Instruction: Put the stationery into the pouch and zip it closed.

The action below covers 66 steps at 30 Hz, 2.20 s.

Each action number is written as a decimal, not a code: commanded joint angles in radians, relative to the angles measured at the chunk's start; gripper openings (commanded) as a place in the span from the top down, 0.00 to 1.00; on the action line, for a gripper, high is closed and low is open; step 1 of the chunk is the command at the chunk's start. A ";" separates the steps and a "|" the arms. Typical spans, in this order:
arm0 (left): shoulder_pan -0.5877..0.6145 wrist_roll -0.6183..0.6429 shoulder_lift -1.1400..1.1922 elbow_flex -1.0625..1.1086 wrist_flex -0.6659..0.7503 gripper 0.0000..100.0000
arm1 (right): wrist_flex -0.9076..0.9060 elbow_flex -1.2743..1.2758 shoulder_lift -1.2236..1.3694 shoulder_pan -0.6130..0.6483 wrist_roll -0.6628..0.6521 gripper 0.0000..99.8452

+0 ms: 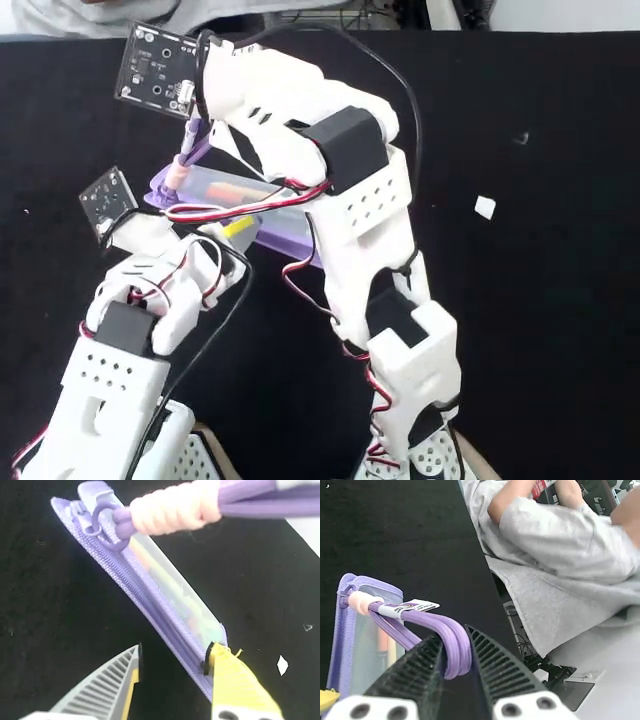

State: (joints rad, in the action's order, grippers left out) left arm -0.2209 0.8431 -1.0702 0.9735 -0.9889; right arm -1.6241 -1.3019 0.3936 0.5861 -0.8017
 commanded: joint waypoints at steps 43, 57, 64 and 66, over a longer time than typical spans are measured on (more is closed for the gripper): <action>0.114 -0.101 0.081 0.202 0.413 0.77 | 0.029 -0.039 -0.007 -0.023 0.012 0.99; 0.099 -0.176 0.253 0.240 0.674 0.77 | 0.029 -0.041 -0.010 -0.020 0.014 0.99; 0.105 -0.180 0.390 0.166 0.674 0.85 | 0.028 -0.048 -0.015 -0.020 0.041 0.99; 0.105 -0.181 0.391 0.165 0.672 0.87 | 0.028 -0.048 -0.015 -0.020 0.041 0.99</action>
State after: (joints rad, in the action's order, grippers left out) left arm -0.1197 0.6728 -0.6897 1.1807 -0.3214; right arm -1.6210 -1.3019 0.3936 0.5815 -0.7725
